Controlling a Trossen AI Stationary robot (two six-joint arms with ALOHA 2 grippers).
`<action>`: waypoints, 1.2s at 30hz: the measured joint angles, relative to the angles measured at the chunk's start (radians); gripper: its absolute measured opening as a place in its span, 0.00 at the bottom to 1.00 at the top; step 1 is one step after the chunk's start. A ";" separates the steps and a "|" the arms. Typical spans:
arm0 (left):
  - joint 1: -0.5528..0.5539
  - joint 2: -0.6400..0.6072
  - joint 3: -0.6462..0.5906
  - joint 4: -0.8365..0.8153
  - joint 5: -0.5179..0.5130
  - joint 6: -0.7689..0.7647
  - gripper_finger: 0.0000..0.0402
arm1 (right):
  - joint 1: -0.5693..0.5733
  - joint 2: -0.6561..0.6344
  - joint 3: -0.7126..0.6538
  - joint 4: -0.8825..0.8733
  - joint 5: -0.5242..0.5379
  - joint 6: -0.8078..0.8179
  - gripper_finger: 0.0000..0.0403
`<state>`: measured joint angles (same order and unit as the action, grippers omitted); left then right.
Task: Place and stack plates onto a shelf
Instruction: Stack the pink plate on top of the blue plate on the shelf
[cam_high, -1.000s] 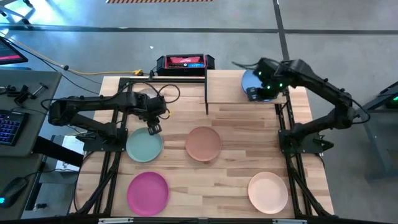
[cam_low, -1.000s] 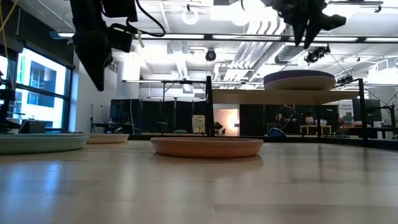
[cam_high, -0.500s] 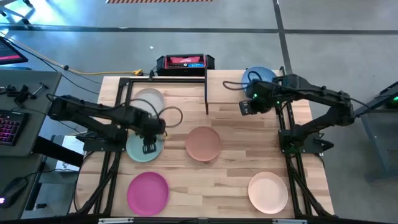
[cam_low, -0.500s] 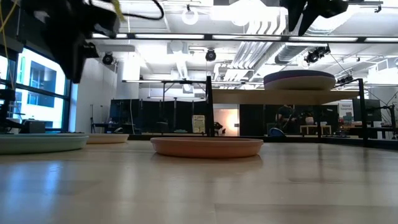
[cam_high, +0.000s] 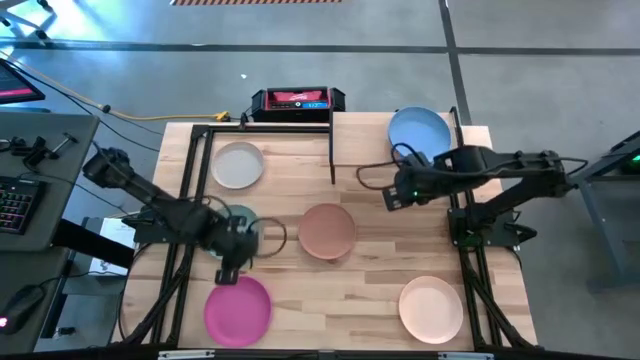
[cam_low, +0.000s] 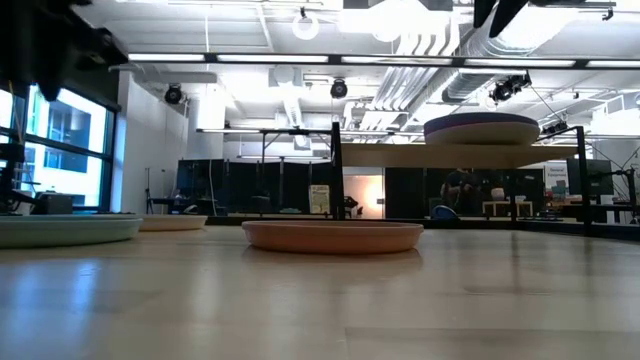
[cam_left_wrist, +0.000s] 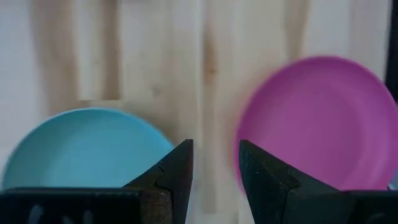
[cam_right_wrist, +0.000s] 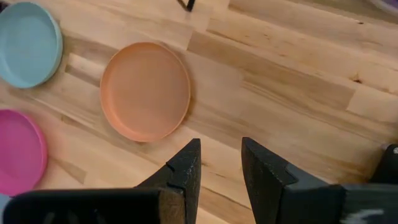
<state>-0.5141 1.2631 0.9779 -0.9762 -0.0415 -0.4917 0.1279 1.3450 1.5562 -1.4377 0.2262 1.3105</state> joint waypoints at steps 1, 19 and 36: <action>-0.026 0.008 0.000 0.010 -0.001 -0.003 0.30 | 0.014 0.004 0.000 0.004 0.002 0.008 0.23; -0.223 0.256 0.000 0.062 -0.111 -0.125 0.30 | 0.143 0.169 0.000 0.076 0.000 0.051 0.23; -0.223 0.459 0.000 0.135 -0.086 -0.125 0.30 | 0.144 0.183 0.000 0.119 -0.027 0.032 0.23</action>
<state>-0.7368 1.7216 0.9779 -0.8414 -0.1272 -0.6169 0.2714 1.5280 1.5562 -1.3182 0.1989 1.3426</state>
